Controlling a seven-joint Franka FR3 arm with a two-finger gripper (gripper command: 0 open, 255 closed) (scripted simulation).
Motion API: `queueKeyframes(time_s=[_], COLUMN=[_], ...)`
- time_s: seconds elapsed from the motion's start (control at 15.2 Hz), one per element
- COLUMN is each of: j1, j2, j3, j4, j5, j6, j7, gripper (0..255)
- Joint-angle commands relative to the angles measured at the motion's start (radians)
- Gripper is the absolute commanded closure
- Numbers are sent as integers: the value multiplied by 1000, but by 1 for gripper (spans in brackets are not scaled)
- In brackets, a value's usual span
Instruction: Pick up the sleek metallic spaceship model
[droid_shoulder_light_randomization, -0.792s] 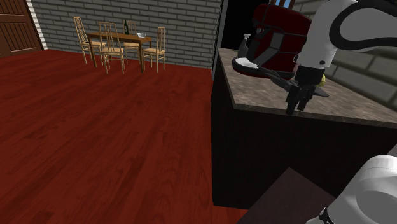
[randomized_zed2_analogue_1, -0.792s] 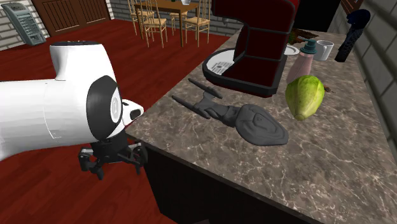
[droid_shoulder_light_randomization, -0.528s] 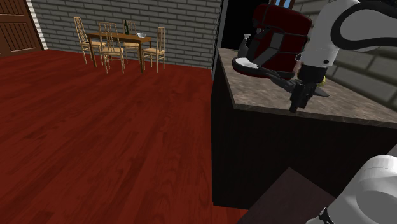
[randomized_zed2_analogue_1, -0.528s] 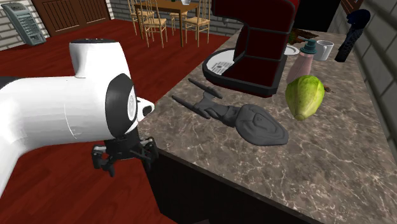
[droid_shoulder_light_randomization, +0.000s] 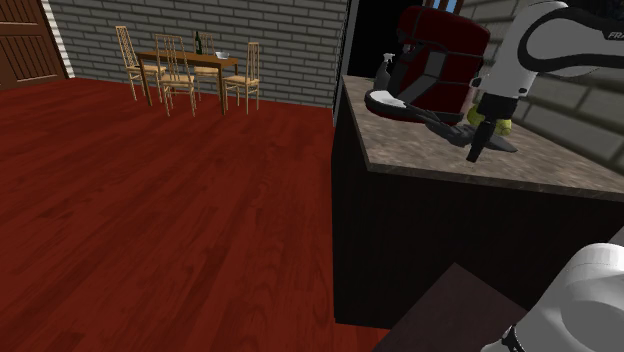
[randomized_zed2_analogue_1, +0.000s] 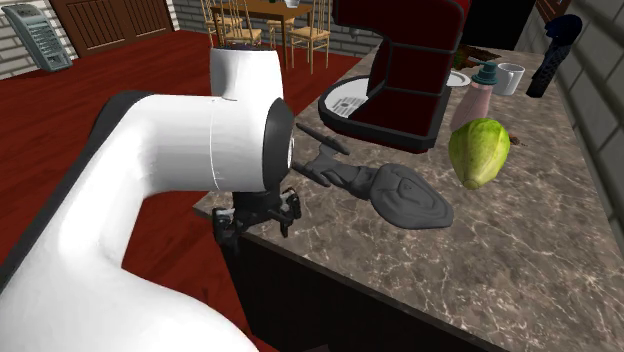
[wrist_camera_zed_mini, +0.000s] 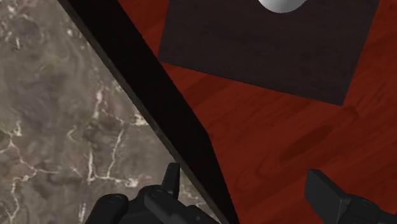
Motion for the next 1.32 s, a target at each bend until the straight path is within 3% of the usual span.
queueKeyframes(time_s=[0.0, 0.4, 0.73, 1.06, 1.25], j1=[10, 60, 114, 131, 64], j2=[35, 191, 374, 633, 830], j3=[-56, -221, -370, -523, -574], j4=[37, 193, 371, 605, 786], j5=[-22, -29, 41, 222, 387], j6=[15, 61, 80, 52, -12], j7=[-101, -388, -648, -948, -1133], gripper=[0, 0, 0, 0, 0])
